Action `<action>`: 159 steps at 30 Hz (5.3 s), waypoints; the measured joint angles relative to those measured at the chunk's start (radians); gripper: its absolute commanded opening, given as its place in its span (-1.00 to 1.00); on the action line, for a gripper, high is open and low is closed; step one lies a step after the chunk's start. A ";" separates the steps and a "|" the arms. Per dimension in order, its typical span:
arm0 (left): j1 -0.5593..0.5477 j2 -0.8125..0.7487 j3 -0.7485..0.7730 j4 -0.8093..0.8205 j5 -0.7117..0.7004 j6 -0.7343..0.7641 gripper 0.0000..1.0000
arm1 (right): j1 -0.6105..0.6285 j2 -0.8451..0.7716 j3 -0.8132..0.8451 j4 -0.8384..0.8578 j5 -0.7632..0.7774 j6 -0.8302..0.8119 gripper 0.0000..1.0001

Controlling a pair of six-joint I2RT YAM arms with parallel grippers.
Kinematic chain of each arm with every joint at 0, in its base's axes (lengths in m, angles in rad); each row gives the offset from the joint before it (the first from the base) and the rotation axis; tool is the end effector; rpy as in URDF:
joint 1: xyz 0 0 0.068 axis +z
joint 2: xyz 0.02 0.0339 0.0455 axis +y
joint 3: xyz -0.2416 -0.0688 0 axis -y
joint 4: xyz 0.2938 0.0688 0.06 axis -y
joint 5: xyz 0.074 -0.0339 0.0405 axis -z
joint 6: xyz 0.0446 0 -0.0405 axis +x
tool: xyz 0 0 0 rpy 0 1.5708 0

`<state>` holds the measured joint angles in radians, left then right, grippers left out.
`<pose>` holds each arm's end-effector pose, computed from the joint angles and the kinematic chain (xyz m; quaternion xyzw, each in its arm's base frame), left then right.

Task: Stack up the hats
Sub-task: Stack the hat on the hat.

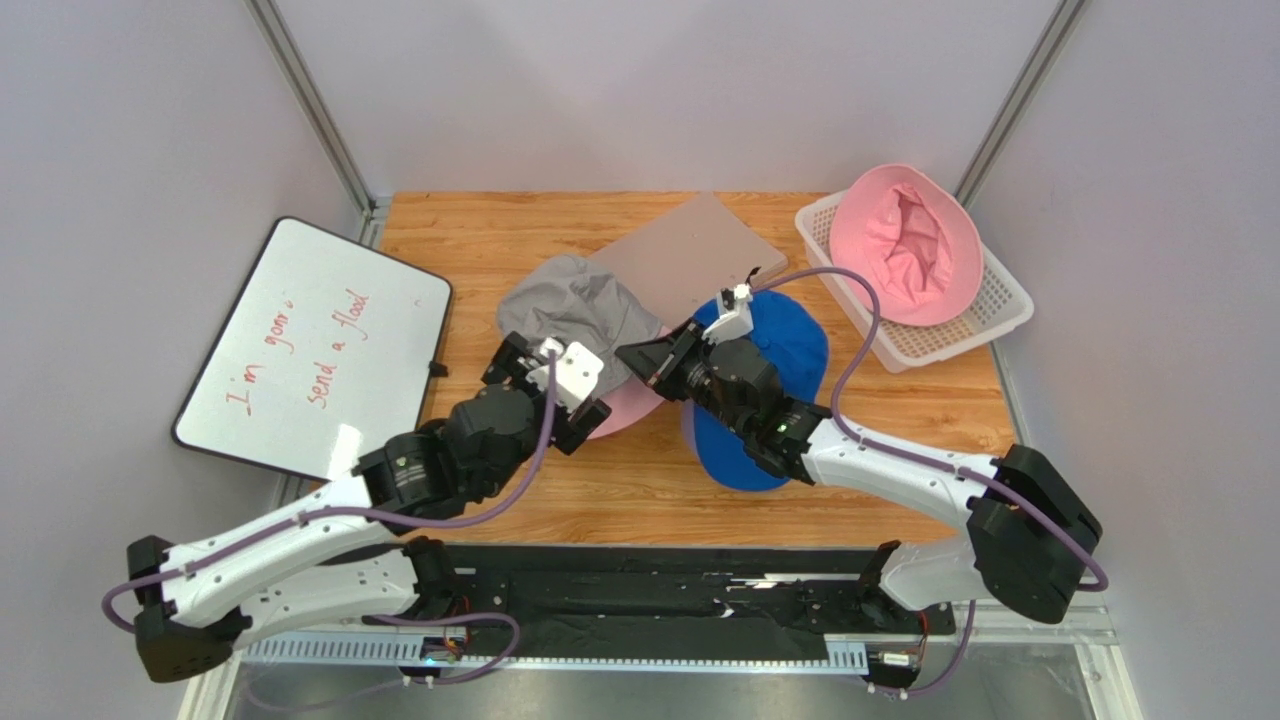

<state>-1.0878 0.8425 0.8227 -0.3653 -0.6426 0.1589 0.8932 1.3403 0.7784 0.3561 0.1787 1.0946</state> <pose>0.1425 -0.2141 0.3068 0.3161 0.7419 -0.0033 0.5913 0.2324 0.2761 0.2189 0.1337 0.7633 0.4888 0.4007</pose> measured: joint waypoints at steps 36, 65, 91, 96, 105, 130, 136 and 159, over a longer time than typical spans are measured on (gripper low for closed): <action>0.396 0.372 0.286 0.172 0.362 -0.133 0.99 | 0.095 0.077 0.017 -0.187 0.359 -0.124 -1.00; 0.488 0.379 0.167 0.289 0.402 -0.180 0.99 | 0.178 0.264 0.194 -0.294 0.410 -0.285 -1.00; 0.854 -0.006 -0.020 0.169 0.402 -0.512 0.90 | 0.132 0.322 0.278 -0.325 0.293 -0.333 -0.99; 1.030 -0.055 -0.150 0.150 0.546 -0.623 0.76 | 0.129 0.322 0.278 -0.325 0.274 -0.333 -0.99; 1.238 -0.166 -0.341 0.239 0.844 -0.771 0.50 | 0.123 0.321 0.278 -0.325 0.256 -0.333 -0.98; 1.255 -0.082 -0.482 0.520 1.155 -0.910 0.22 | 0.119 0.268 0.267 -0.364 0.249 -0.333 -0.99; 1.255 -0.089 -0.516 0.534 1.167 -0.916 0.25 | 0.119 0.268 0.267 -0.364 0.248 -0.333 -0.99; 1.256 -0.171 -0.573 0.539 1.175 -0.946 -1.00 | 0.119 0.268 0.249 -0.350 0.249 -0.329 -1.00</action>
<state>0.1684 0.6712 0.2493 0.1741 0.5320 -0.7876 1.0119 1.6081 1.0271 0.0063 0.4278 0.7658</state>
